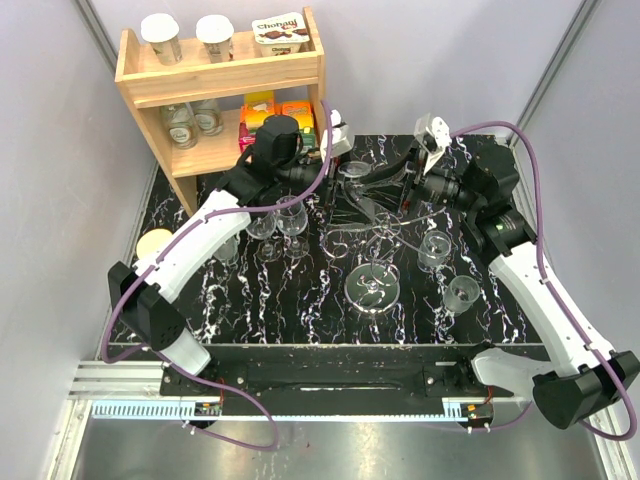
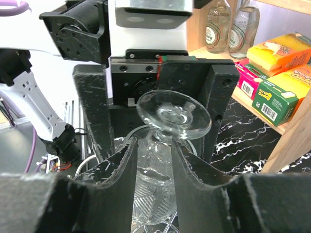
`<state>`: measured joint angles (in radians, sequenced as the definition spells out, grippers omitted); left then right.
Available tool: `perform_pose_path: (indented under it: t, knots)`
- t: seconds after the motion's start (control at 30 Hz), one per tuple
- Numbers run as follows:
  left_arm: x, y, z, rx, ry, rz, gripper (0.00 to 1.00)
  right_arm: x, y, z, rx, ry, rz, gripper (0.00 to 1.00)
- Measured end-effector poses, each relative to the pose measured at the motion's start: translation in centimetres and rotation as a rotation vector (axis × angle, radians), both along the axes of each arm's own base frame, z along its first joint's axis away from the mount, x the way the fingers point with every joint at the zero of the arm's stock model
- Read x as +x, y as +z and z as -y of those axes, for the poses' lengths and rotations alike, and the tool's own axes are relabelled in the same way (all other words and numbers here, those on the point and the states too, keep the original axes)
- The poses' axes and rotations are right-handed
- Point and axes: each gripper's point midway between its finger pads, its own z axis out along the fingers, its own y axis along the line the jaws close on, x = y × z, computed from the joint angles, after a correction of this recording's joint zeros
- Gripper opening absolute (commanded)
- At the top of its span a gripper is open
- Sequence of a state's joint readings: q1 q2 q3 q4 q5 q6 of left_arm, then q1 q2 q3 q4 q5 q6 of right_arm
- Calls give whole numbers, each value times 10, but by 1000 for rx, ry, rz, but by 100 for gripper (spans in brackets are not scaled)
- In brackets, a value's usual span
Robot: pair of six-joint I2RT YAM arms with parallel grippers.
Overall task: Place the wine glass upside down on the wine glass rack
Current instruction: Adjust the wine glass.
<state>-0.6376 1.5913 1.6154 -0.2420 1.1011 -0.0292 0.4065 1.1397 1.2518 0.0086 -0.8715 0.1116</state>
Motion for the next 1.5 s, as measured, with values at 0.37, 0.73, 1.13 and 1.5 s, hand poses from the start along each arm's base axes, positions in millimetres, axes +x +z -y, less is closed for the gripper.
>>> perform_pose_path:
  t: [0.37,0.73,1.13,1.5]
  knots:
    - [-6,4,7,33,-5,50,43,2,0,-1,11,2,-39,44]
    - [-2,4,14,81,41,80,49,8,1,3,72,-10,-96,0]
    - [8,9,15,89,104,88,69,14,9,6,120,-19,-61,0]
    - [-2,9,15,80,94,135,99,10,2,6,120,-7,-96,0]
